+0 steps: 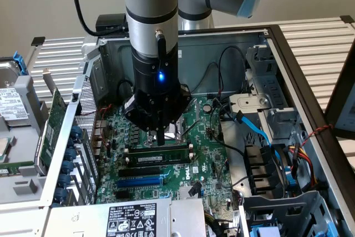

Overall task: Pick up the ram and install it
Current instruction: 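Press down the ram until it locks into place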

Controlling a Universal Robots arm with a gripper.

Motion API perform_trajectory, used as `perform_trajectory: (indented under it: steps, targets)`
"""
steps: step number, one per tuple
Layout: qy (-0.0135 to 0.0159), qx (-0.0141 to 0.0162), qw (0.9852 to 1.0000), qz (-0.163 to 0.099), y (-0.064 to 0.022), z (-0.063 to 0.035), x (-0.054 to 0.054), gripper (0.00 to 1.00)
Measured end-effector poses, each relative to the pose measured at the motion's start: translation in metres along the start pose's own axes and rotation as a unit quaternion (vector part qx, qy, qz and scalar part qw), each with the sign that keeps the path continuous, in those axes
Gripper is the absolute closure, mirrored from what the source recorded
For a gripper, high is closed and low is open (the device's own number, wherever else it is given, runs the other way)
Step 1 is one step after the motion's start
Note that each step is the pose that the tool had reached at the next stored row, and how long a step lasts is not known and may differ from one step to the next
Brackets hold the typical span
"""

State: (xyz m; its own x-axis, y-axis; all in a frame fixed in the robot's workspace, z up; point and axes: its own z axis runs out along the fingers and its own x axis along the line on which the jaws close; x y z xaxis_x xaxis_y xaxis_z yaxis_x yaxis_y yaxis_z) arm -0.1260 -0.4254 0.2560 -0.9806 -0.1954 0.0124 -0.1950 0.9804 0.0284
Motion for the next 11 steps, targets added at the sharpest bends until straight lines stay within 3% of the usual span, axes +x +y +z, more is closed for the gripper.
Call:
perform_trajectory:
  steps: [11]
  targets:
    - [-0.0002,0.0,1.0,0.002,-0.0051,0.0,-0.025,0.89]
